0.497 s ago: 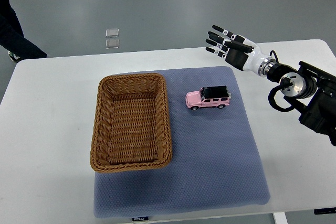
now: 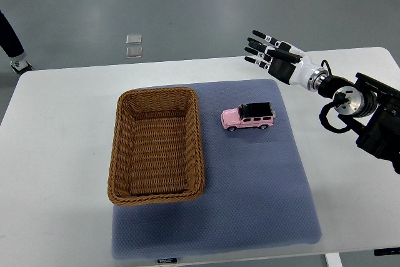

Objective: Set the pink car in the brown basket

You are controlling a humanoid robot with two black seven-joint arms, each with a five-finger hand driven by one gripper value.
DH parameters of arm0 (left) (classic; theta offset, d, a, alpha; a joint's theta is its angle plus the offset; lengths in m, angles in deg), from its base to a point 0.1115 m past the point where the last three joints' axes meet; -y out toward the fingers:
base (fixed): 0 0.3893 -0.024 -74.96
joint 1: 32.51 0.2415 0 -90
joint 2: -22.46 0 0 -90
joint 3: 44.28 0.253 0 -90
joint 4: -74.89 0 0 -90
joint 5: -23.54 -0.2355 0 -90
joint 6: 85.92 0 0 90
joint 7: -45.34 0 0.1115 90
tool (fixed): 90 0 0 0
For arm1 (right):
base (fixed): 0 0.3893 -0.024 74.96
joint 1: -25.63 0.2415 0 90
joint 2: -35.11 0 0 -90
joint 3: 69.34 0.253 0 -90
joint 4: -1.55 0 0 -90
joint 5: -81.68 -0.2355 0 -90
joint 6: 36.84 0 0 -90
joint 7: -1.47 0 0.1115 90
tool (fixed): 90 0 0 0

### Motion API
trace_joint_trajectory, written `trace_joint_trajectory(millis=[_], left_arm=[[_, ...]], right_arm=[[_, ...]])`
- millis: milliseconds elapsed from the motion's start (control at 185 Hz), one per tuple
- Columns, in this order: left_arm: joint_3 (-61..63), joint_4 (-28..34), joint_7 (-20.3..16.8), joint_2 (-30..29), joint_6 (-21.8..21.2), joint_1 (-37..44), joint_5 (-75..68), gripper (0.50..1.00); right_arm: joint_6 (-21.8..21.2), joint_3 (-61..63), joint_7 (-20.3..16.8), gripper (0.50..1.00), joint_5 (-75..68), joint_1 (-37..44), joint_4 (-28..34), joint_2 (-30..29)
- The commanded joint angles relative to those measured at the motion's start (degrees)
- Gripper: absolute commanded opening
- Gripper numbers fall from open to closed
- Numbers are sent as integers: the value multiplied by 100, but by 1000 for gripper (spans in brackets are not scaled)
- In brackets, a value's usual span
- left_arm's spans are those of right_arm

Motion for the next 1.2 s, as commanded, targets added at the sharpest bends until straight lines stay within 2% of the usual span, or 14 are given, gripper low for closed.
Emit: trace_joint_trajectory(millis=[0, 195, 611, 805, 1049, 1195], left_arm=[[6, -1, -1, 0, 0, -1, 0, 1000], [15, -1, -1, 0, 0, -1, 0, 1000], [6, -1, 8, 0, 0, -1, 0, 1000], [15, -1, -1, 0, 0, -1, 0, 1000], [15, -1, -1, 0, 0, -1, 0, 1000], [15, -1, -1, 0, 0, -1, 0, 1000]], right_arm=[[-164, 9, 17, 919, 298, 0, 4, 26], [-331, 0, 281, 917, 895, 26, 4, 9], [-683, -26, 729, 915, 3084, 193, 92, 62], [-753, -97, 835, 915, 4525, 413, 303, 272], [-806, -255, 1169, 917, 6819, 606, 584, 483], [-814, -598, 1257, 917, 7241, 800, 672, 483]])
